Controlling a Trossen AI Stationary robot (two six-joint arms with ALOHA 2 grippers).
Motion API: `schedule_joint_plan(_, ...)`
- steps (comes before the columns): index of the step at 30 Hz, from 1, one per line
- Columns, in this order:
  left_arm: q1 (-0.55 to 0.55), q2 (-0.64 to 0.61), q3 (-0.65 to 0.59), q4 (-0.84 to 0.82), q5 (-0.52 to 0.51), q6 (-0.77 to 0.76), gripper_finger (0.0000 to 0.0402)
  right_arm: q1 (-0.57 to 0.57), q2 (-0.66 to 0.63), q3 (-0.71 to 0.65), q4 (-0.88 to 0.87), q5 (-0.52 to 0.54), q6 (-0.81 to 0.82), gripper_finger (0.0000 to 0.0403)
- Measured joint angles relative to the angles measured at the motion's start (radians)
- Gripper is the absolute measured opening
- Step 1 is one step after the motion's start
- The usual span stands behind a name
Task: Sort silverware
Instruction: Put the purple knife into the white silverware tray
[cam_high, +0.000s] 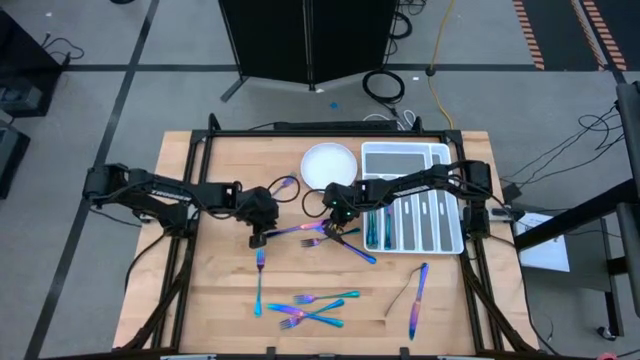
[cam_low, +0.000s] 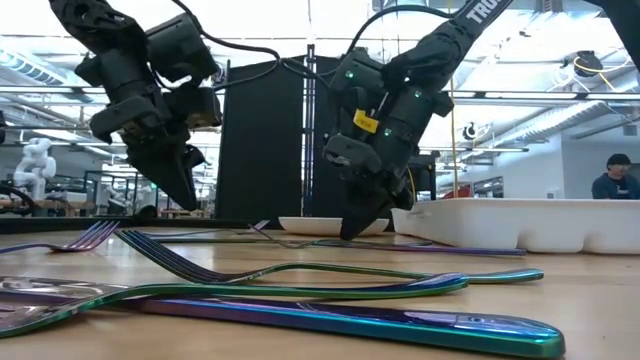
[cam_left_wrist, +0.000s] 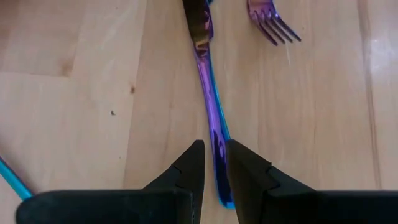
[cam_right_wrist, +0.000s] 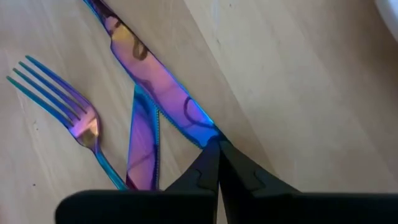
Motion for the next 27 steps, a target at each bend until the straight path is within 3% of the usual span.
schedule_joint_plan(7, 0.000, 0.000, 0.000, -0.003, 0.004, -0.002, 0.0071, 0.000, 0.006, -0.002, -0.011, 0.000, 0.000, 0.0000)
schedule_joint_plan(14, 0.000, 0.030, 0.000, -0.010, 0.029, -0.005, 0.0130, 0.000, 0.006, -0.002, -0.014, 0.000, 0.003, 0.0000)
schedule_joint_plan(19, -0.011, 0.069, 0.000, 0.127, 0.023, -0.005, 0.0161, 0.000, 0.007, -0.003, -0.012, -0.001, 0.013, 0.0000)
schedule_joint_plan(27, -0.035, 0.213, 0.001, 0.366, -0.098, -0.024, 0.0164, 0.000, 0.008, -0.004, -0.004, -0.002, 0.026, 0.0000)
